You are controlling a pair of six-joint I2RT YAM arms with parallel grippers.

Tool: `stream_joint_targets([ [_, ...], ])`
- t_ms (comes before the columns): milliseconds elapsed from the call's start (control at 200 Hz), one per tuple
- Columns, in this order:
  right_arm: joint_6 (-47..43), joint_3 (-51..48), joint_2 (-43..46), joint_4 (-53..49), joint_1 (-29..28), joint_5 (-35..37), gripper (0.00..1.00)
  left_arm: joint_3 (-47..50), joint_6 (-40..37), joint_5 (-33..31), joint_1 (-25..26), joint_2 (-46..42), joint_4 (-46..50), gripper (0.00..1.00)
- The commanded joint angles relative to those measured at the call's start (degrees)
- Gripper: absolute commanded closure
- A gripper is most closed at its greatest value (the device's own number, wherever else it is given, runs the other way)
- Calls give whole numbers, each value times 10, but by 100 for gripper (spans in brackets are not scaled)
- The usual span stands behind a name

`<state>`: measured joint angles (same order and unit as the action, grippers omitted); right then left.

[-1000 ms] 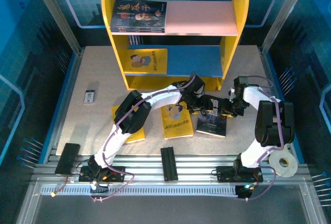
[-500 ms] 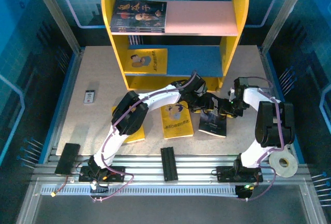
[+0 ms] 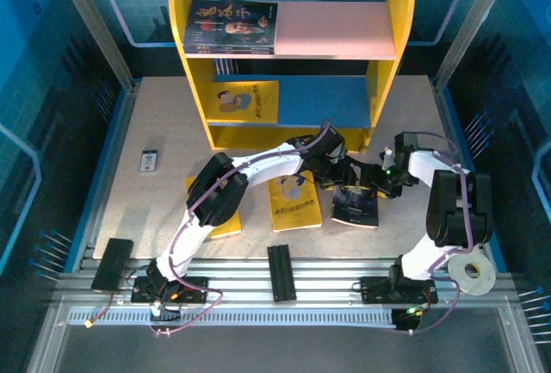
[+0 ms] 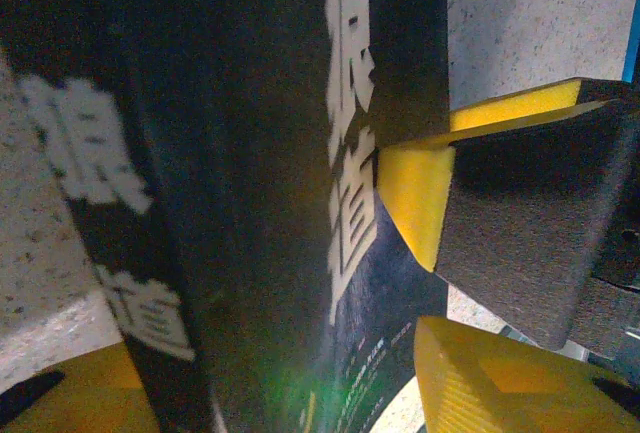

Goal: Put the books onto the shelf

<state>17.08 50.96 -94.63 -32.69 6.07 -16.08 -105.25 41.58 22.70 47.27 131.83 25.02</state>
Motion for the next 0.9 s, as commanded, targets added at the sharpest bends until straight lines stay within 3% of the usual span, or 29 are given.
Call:
stream_joint_targets([
  [0,-6,-27,-1,-10,8,-45,41,-21,-15,10,15,-1,-16,51],
  [205,-8,-37,7,-2,24,-83,42,-24,-12,9,15,4,-17,59],
  [425,-4,-37,11,3,25,-98,43,-34,-20,-3,14,10,-4,86],
  [595,-5,-38,25,4,31,-106,43,-13,-41,-10,15,-11,-22,100],
  [791,6,-56,90,13,61,-133,41,22,-94,9,14,-74,-35,100],
  [896,9,-51,143,-3,76,-132,41,14,-113,9,14,-128,23,100],
])
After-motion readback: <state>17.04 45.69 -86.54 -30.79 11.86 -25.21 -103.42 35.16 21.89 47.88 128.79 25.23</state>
